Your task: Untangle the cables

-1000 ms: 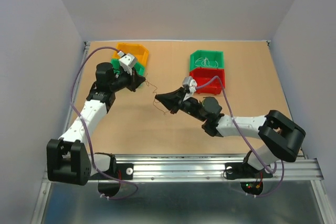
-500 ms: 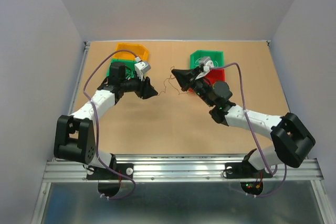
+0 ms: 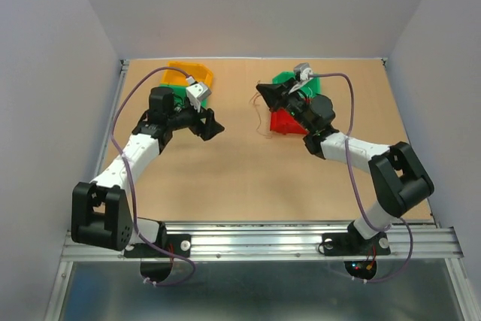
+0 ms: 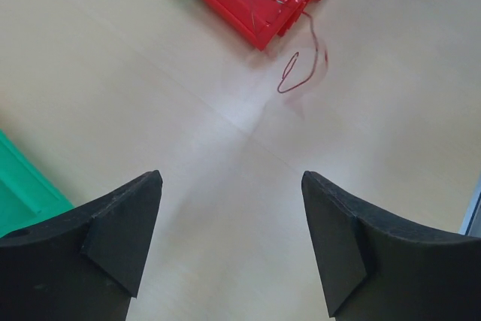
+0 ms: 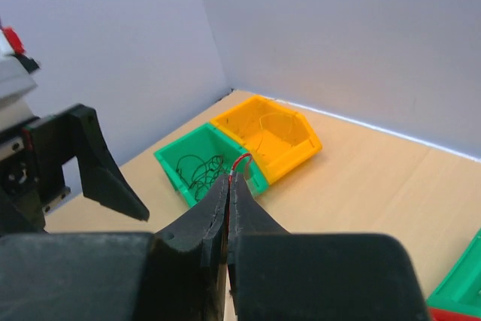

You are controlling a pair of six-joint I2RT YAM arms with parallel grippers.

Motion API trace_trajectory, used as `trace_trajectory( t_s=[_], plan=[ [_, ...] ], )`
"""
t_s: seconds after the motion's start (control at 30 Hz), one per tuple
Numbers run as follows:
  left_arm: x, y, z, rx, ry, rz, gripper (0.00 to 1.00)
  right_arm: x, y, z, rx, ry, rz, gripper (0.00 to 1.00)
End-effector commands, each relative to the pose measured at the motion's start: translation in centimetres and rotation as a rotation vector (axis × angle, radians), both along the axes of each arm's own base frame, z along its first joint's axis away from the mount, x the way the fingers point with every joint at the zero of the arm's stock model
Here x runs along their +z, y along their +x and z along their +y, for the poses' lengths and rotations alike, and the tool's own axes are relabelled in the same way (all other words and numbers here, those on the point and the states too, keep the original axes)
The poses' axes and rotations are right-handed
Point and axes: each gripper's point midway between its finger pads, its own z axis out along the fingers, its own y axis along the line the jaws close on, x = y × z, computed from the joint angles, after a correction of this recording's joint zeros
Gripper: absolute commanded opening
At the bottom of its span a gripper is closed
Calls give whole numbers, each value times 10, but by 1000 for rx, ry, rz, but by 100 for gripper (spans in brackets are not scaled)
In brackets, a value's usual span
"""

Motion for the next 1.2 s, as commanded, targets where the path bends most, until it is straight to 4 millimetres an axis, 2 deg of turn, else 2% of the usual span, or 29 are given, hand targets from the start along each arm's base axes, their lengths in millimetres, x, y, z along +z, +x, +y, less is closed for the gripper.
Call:
trace_trajectory(
  t_s=[0.0,0.23,0.43,0.53,0.6,0.67,0.77,0.93,0.97,1.13,1.17],
  plan=[
    [19,11,13,70,8,-104,88,40,3,-2,40,75,-93,1],
    [43,23,40,218,-27,-220,88,28,13,-25,-11,82,-91,1],
    [54,20,45,239,-43,-265,88,23,18,-48,-3,109,-106,1],
    [56,20,46,241,-47,-273,87,28,14,-56,23,129,-146,0],
    [57,19,46,236,-52,-274,87,37,14,-54,61,134,-179,0],
    [58,19,45,230,-55,-278,87,36,16,-49,92,126,-182,0],
    [59,18,46,229,-53,-283,87,45,19,-45,113,137,-198,0],
    [59,16,47,229,-50,-291,87,37,20,-48,98,141,-177,1],
    [60,16,47,229,-50,-295,87,29,21,-52,75,144,-160,0],
    [57,15,46,222,-51,-284,87,22,18,-65,9,158,-138,0],
    [57,15,46,221,-50,-284,87,13,17,-69,-14,156,-116,1]
  ],
)
